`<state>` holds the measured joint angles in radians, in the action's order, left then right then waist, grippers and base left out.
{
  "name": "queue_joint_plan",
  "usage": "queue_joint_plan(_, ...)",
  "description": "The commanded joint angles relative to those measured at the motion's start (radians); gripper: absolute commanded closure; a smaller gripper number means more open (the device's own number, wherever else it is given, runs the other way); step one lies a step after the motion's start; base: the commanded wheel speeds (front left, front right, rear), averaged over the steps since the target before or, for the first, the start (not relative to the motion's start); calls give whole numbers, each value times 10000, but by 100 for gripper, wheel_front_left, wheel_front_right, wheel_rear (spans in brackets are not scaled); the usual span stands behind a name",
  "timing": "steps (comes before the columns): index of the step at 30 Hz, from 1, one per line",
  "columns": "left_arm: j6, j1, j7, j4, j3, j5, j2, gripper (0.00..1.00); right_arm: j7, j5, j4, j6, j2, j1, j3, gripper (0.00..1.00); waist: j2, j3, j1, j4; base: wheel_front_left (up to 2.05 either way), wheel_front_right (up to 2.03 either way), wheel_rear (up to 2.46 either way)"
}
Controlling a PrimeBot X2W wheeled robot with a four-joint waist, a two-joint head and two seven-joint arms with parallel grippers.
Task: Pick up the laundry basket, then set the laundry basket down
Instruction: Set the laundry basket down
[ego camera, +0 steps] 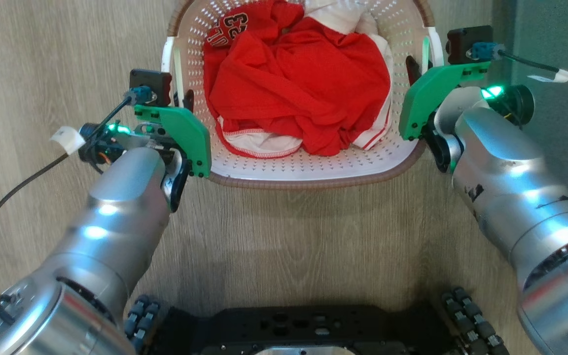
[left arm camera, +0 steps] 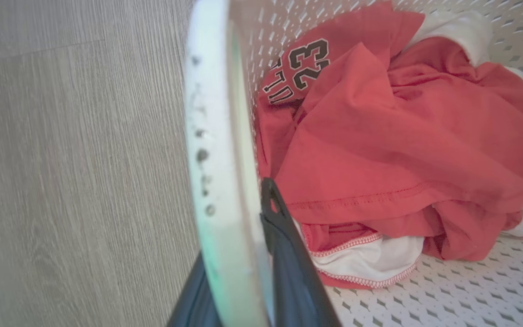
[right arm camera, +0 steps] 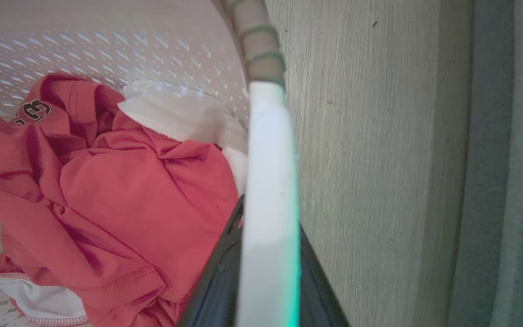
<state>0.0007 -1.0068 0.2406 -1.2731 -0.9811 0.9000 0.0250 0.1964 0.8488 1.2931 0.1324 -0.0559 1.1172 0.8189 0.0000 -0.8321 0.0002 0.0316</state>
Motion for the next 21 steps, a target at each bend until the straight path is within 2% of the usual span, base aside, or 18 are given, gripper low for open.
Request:
queue_joint_plan(1, 93, -157, 197, 12, 202, -164, 334, 100, 134, -398, -24, -17, 30, -289, -80, 100, 0, -304, -2, 42, 0, 0, 0)
queue_joint_plan(21, 295, -321, 211, 544, 723, -853, 303, 100, 94, -2331, -24, -17, 54, -220, -1877, 100, 0, -889, -2, 207, 0, 0, 0)
